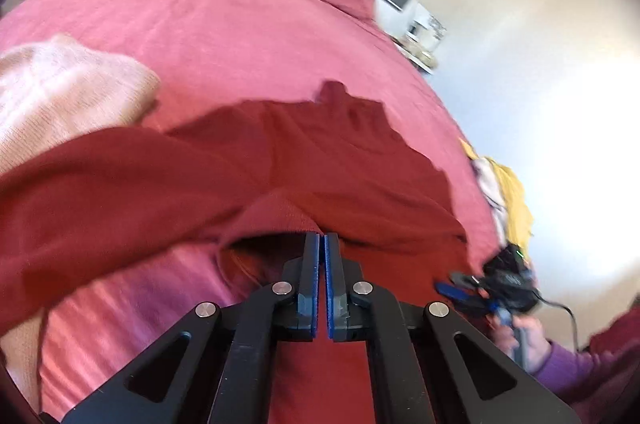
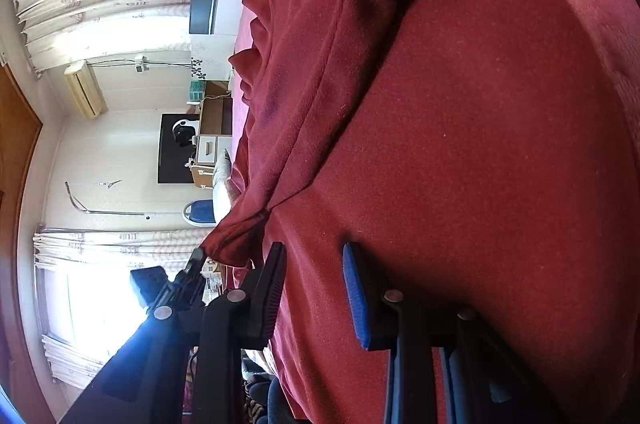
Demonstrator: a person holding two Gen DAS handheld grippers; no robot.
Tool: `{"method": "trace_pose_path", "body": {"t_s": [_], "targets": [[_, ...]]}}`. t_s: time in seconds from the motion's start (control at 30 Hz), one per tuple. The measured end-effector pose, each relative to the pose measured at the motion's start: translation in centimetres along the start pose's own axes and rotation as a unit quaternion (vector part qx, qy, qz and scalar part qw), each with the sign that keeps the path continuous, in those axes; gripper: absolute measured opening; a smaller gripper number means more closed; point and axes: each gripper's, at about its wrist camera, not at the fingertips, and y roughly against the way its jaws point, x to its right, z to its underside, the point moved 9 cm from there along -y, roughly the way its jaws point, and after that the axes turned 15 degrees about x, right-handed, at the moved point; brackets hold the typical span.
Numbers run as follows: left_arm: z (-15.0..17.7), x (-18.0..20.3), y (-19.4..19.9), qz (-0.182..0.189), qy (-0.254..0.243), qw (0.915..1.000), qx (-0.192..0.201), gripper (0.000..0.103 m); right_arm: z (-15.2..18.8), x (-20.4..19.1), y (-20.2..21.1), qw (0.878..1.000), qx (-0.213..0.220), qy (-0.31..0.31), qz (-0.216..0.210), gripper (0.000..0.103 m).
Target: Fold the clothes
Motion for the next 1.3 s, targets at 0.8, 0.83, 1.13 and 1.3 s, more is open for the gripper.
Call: {"method": "trace_pose_path", "body": {"t_s": [0.8,0.83,1.13,1.3], "targets": [[6.1,-2.2,-4.5,-0.073,0.06,0.9951,-0.029,0.05,-9.0,1.6,3.8,0.988,0.122,-0.09,0.012,0.036],[6.1,-2.5,-4.8,-0.088,0.046,0.9945,-0.033,0.018,-9.8,1.9,4.2,0.986,0.134,-0.103,0.006,0.036],[5.1,-0.6,-3.3,-0.051,-0.042,0.9952,-0.072,0.006,-13.1,1.5,6.0,0.985,0.153,-0.084,0.008,0.005],[5.2,0.1,-1.3,-0.023,-0.081,0.9925,-0.089,0.006,-14.1,2.4,7.0,0.984,0.149,-0.09,0.029,0.005]]}}
